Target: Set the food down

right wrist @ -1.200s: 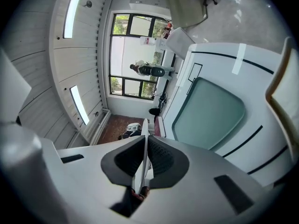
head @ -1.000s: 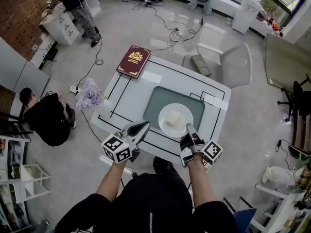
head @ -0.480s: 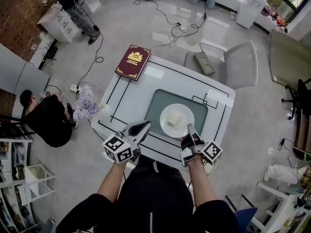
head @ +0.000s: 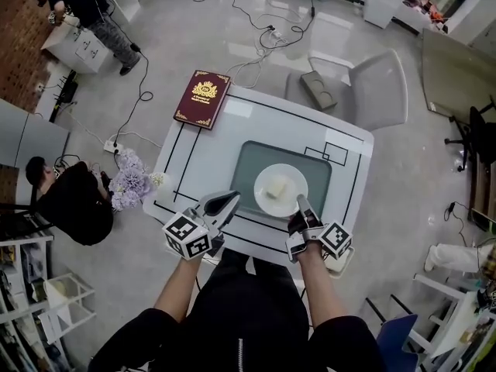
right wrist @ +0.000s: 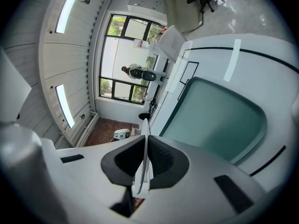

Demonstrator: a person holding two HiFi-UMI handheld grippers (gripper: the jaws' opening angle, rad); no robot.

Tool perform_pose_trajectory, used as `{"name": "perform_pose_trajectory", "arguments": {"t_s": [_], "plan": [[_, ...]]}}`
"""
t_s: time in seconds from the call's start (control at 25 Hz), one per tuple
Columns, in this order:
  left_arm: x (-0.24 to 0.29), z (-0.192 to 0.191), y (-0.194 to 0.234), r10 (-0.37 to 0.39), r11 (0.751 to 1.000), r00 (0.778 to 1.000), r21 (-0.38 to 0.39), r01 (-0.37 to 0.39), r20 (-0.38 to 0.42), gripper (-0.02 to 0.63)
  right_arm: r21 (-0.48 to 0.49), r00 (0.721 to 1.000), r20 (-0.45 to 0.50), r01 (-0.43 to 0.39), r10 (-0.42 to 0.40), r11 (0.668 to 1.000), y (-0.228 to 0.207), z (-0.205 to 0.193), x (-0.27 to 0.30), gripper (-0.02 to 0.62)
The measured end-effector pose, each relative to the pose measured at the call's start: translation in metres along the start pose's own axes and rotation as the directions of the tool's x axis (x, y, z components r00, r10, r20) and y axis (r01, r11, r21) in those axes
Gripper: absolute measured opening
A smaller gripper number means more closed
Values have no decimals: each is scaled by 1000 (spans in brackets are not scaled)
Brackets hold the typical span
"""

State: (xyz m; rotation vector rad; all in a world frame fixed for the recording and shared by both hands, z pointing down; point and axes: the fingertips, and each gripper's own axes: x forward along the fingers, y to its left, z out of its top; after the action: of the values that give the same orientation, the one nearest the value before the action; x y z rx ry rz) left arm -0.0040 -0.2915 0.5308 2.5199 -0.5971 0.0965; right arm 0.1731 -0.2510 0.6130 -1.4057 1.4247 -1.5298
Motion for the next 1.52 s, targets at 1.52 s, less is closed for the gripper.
{"name": "perform_pose_trajectory", "arguments": {"t_s": [1.52], "plan": [[-7,-15,41,31,996,999,-81,-34,-33,6,-265,939,-62,312,-339,912,-95,3,76,20]]}}
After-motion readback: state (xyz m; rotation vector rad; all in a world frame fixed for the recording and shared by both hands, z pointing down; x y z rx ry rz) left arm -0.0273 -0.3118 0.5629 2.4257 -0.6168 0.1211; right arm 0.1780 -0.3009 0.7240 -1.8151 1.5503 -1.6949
